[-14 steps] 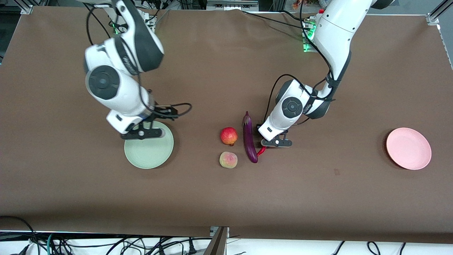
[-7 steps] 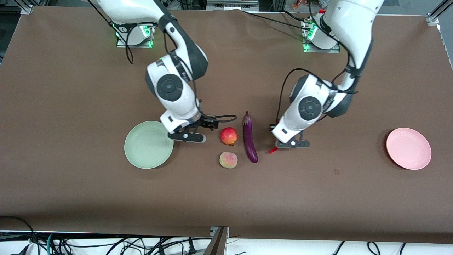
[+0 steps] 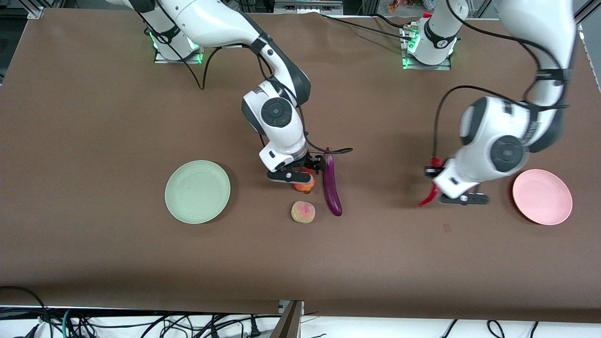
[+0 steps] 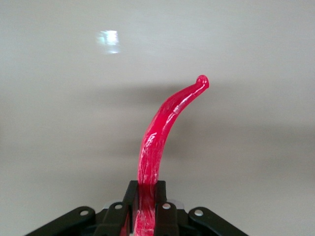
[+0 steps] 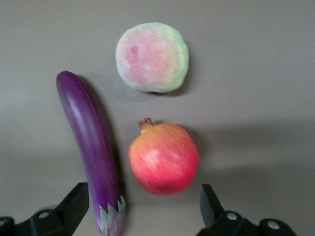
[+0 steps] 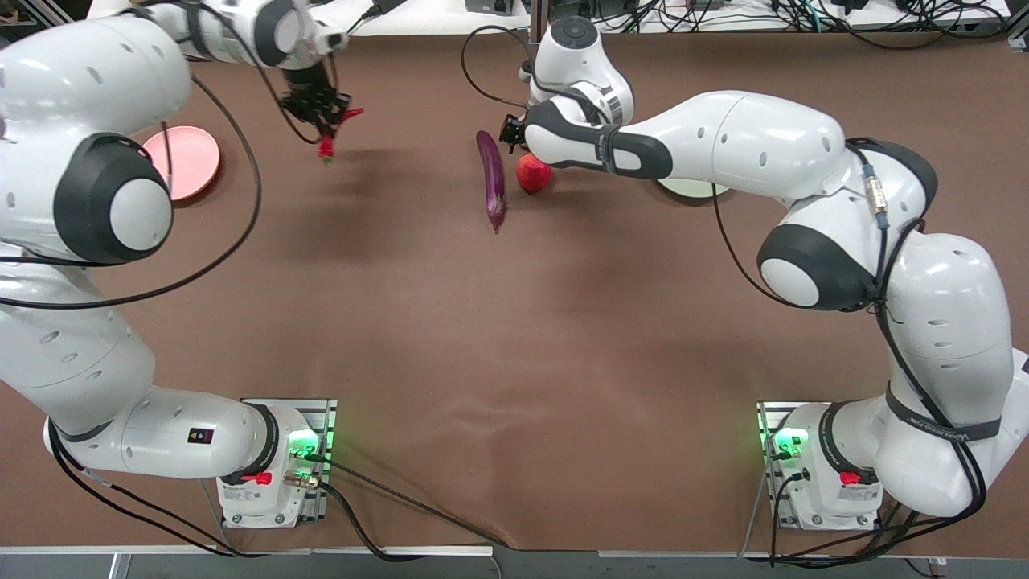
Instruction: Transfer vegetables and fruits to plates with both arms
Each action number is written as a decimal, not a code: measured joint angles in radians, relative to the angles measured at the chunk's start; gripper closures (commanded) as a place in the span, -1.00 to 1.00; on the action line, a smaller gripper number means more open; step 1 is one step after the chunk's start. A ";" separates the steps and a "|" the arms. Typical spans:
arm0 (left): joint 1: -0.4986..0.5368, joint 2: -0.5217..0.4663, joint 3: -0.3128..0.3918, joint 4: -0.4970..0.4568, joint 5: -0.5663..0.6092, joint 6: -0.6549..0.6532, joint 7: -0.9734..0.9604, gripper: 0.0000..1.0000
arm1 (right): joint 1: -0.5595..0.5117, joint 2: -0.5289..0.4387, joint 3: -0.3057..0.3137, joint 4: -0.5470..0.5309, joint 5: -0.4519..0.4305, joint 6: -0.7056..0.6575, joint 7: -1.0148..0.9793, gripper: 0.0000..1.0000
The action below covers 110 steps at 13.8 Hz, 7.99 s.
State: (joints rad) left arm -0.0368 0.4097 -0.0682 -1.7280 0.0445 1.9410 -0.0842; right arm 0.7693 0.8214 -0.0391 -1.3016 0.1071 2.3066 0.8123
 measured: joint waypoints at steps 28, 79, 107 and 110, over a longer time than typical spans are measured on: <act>0.537 0.123 -0.190 0.083 0.189 0.092 0.807 -1.00 | -0.282 -0.152 -0.035 -0.044 -0.111 -0.341 -0.567 0.37; 0.360 0.196 -0.204 0.066 0.591 -0.032 0.239 0.97 | -0.080 0.244 -0.004 0.167 -0.134 0.353 0.040 0.51; 0.605 -0.006 -0.574 0.325 0.203 -0.419 0.639 -1.00 | -0.390 -0.282 -0.008 -0.280 0.011 -0.251 -0.622 -0.99; 0.600 -0.037 -0.633 0.405 0.198 -0.556 0.488 -1.00 | -0.385 -0.414 -0.007 -0.231 -0.060 -0.444 -0.564 -0.99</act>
State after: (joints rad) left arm 0.5631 0.3729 -0.7012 -1.3226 0.2423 1.3846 0.4042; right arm 0.3841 0.4071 -0.0460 -1.5327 0.0469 1.8626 0.2480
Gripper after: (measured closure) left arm 0.000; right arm 0.000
